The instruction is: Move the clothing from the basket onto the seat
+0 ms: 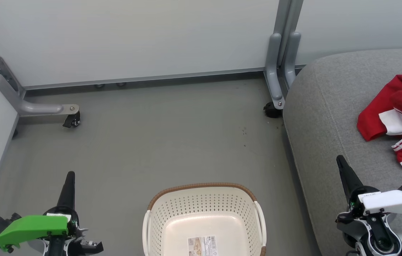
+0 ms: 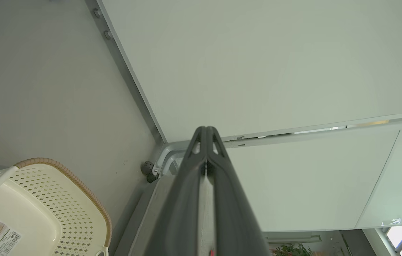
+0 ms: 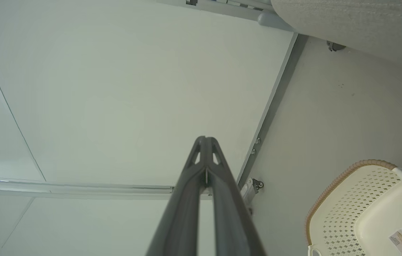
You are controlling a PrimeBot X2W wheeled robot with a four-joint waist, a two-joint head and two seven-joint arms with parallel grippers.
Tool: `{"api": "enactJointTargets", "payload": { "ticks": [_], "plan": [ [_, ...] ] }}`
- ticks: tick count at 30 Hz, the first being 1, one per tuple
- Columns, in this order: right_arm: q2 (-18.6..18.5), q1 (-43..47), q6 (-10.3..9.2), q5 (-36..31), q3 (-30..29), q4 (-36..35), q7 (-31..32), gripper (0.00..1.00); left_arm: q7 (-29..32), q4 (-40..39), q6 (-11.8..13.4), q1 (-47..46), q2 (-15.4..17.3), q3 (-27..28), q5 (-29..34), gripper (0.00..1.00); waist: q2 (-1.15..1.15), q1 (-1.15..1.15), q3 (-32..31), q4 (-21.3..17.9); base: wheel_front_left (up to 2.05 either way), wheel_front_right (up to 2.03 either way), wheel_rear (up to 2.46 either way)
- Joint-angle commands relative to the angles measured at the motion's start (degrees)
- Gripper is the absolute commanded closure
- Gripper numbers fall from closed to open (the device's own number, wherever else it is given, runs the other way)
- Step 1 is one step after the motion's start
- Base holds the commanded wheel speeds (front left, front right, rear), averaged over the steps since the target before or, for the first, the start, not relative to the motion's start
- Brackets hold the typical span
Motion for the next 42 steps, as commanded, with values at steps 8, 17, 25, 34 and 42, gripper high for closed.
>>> {"api": "enactJointTargets", "payload": {
  "ticks": [8,17,25,34,42],
  "plan": [
    [-0.16,-1.52,0.04,4.25,-0.64,0.95,0.55,1.0,1.09,0.04,-0.85,-1.77,-0.29,0.98,-3.87,1.0,0.0,0.0,-0.04,0.01,0.0,0.0,0.0],
    [-0.05,-2.19,0.04,7.82,-1.06,1.91,1.07,1.0,2.03,0.14,-1.26,-2.19,-0.62,1.78,-7.17,1.0,0.0,0.0,-0.09,0.02,0.0,0.0,0.0],
    [0.06,-2.48,0.04,10.24,-1.4,2.56,1.32,1.0,2.75,0.22,-1.59,-2.48,-0.86,2.19,-9.29,1.0,0.0,0.0,-0.13,0.03,0.0,0.0,0.0],
    [0.26,-2.38,0.04,9.83,-1.62,2.56,1.56,1.0,2.74,0.21,-1.59,-2.35,-0.85,2.15,-9.3,1.0,0.0,0.0,-0.13,0.03,0.0,0.0,0.0],
    [0.42,-2.4,0.04,9.63,-1.8,2.57,1.68,1.0,2.73,0.21,-1.59,-2.34,-0.84,2.14,-9.31,1.0,0.0,0.0,-0.13,0.03,0.0,0.0,0.0]
  ]
}}
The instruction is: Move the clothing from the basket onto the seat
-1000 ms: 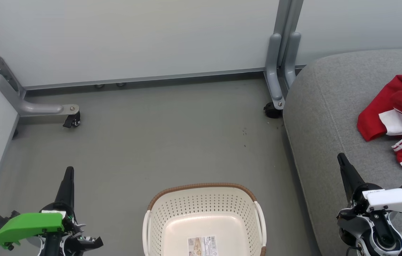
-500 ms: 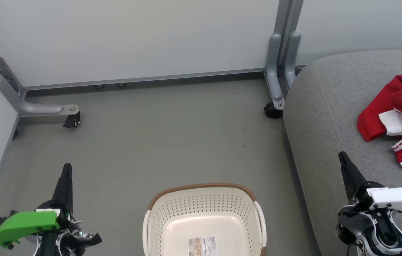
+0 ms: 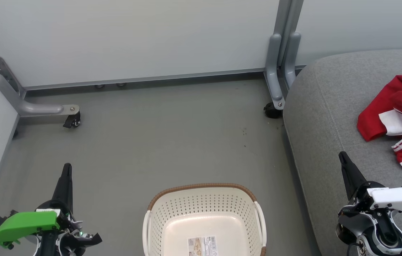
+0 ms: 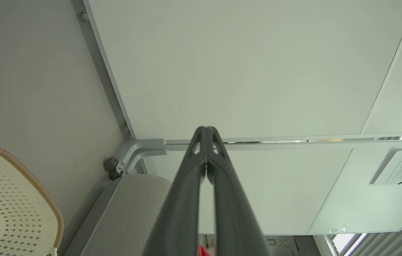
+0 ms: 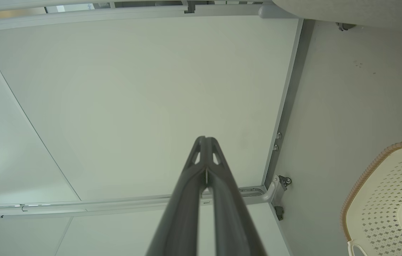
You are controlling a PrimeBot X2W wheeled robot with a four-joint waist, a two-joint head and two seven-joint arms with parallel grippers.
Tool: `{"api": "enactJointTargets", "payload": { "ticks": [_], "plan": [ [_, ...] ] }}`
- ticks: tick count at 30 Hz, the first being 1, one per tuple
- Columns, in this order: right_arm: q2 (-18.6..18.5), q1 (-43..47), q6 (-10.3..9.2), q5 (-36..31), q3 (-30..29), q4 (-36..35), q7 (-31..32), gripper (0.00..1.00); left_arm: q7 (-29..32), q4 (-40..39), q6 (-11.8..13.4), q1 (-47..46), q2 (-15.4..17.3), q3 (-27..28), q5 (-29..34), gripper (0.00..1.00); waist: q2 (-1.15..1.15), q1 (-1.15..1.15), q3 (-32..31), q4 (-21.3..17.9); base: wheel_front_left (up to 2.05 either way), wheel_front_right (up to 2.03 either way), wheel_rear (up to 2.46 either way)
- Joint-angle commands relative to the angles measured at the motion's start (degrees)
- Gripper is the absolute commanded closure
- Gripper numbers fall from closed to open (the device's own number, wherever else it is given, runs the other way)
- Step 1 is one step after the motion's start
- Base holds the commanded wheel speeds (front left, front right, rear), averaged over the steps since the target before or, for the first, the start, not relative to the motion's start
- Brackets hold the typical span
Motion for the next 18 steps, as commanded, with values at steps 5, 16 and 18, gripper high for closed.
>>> {"api": "enactJointTargets", "payload": {
  "ticks": [5,16,18],
  "plan": [
    [0.16,-0.4,0.04,-0.3,-0.23,0.15,0.31,1.0,0.2,0.08,-0.32,-0.66,0.04,0.06,-0.25,1.0,0.0,0.0,0.0,0.0,0.0,0.0,0.0],
    [0.33,-0.42,0.04,-0.44,-0.46,0.16,0.48,1.0,0.2,0.08,-0.32,-0.66,0.04,0.06,-0.26,1.0,0.0,0.0,0.0,0.0,0.0,0.0,0.0],
    [0.36,-0.43,0.04,-0.5,-0.5,0.17,0.52,1.0,0.19,0.08,-0.32,-0.66,0.04,0.05,-0.26,1.0,0.0,0.0,0.0,0.0,0.0,0.0,0.0]
  ]
}}
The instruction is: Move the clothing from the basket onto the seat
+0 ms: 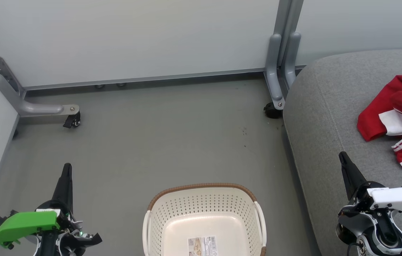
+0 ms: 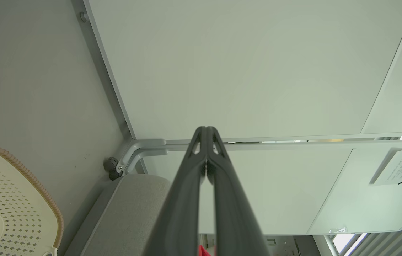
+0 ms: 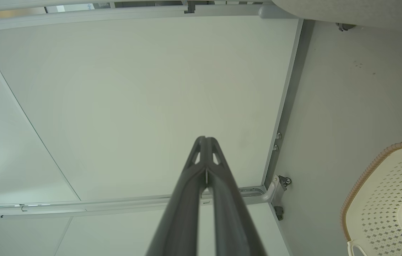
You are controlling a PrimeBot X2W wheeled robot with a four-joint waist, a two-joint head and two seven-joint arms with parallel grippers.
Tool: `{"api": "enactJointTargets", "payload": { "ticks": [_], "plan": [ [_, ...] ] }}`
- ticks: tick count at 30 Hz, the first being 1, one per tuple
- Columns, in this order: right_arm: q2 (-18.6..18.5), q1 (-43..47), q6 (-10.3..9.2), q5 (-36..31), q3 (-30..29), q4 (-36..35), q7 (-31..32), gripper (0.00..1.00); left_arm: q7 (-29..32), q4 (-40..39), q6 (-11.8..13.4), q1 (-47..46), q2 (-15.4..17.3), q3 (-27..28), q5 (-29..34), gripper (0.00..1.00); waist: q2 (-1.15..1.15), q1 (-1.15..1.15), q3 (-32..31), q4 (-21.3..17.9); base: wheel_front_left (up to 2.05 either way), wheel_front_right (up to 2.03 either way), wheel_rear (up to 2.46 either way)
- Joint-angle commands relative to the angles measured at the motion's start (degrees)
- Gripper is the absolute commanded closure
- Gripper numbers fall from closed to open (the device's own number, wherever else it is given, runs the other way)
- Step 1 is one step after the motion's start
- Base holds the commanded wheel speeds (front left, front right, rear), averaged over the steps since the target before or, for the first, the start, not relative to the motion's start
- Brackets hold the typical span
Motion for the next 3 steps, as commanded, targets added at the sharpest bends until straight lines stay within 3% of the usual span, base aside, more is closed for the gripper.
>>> {"api": "enactJointTargets", "payload": {
  "ticks": [1,3],
  "plan": [
    [0.15,-0.42,0.04,-0.17,-0.19,0.14,0.27,1.0,0.19,0.08,-0.32,-0.66,0.04,0.06,-0.26,1.0,0.0,0.0,0.0,0.0,0.0,0.0,0.0],
    [0.18,-0.42,0.04,-0.23,-0.23,0.14,0.28,1.0,0.19,0.08,-0.32,-0.66,0.04,0.06,-0.26,1.0,0.0,0.0,0.0,0.0,0.0,0.0,0.0]
  ]
}}
